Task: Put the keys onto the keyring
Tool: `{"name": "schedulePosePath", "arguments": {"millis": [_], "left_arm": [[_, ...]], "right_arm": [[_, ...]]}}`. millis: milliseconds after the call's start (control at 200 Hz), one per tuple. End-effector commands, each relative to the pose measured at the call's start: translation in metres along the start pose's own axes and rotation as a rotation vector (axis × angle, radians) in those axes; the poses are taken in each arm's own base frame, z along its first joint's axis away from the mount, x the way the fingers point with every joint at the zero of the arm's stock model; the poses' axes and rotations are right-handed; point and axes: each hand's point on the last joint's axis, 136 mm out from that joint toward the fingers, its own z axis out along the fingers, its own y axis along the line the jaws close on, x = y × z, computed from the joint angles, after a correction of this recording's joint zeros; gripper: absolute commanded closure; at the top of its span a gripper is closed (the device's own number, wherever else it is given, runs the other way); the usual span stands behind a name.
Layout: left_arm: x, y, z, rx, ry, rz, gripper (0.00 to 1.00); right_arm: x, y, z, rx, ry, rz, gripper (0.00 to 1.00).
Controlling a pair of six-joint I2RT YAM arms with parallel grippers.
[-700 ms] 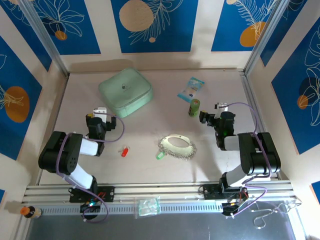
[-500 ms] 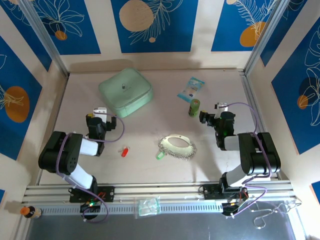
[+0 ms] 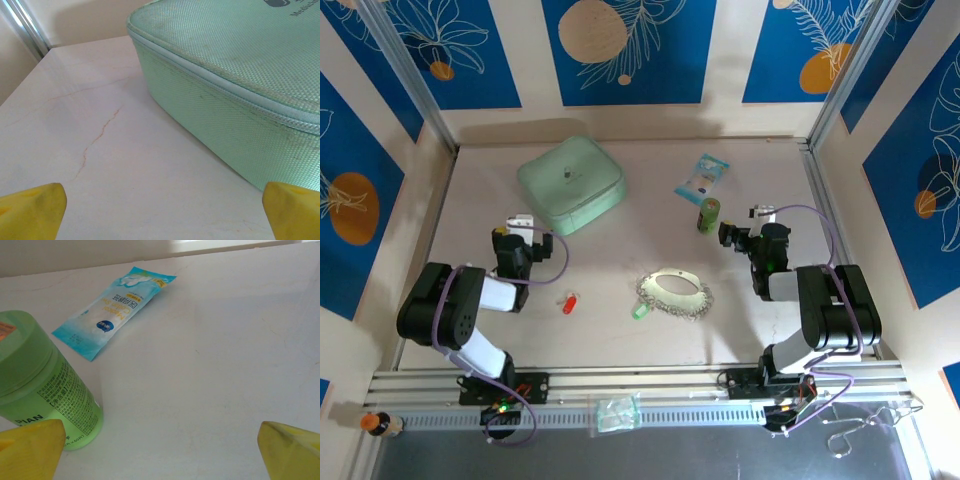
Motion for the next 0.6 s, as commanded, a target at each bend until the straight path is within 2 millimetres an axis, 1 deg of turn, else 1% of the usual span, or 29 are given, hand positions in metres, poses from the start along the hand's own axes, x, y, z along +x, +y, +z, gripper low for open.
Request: {"name": "schedulePosePath", "arguments": {"millis": [0,60,135,180,230,270,305,355,420,485,545,595], "left_arm": [[-0.012,0.002,0.0,0.009,-0.031,-0.019,0.0],[-0.013,0.002,-0.001,0.008,-0.039,-0.02,0.0],[-0.019,0.004,-0.009,0.008,-0.077,-0.024,0.0],[-0.025,0.009,-0.018,-0.011,-0.101,-0.036,0.0],[-0.031,0.02,-0.028,-0.055,-0.12,-0.058,0.0],[-0.039,0.027,-0.036,-0.08,-0.142,-0.077,0.0],[-0.045,0.028,-0.043,-0.079,-0.154,-0.082,0.0],[-0.057,0.029,-0.052,-0.065,-0.172,-0.089,0.0],[-0.07,0.025,-0.062,-0.016,-0.17,-0.11,0.0],[-0.082,0.018,-0.071,0.044,-0.148,-0.139,0.0],[-0.087,0.012,-0.08,0.097,-0.116,-0.174,0.0],[-0.089,0.008,-0.088,0.131,-0.095,-0.222,0.01]], "right_arm": [[-0.011,-0.001,0.003,0.004,-0.027,0.0,0.01],[-0.013,-0.002,0.001,0.007,-0.035,0.001,0.01],[-0.021,-0.005,-0.006,0.045,-0.043,0.005,0.01],[-0.029,-0.007,-0.012,0.076,-0.039,0.003,0.0],[-0.038,-0.006,-0.02,0.101,-0.026,0.013,0.01],[-0.044,-0.005,-0.027,0.114,-0.014,0.031,0.01],[-0.05,0.002,-0.033,0.104,-0.003,0.055,0.01],[-0.053,0.013,-0.043,0.071,0.024,0.083,0.02],[-0.056,0.029,-0.056,0.037,0.05,0.124,0.04],[-0.051,0.04,-0.069,0.023,0.116,0.203,0.07],[-0.041,0.052,-0.081,0.002,0.211,0.29,0.1],[-0.03,0.068,-0.09,-0.047,0.298,0.316,0.12]]}}
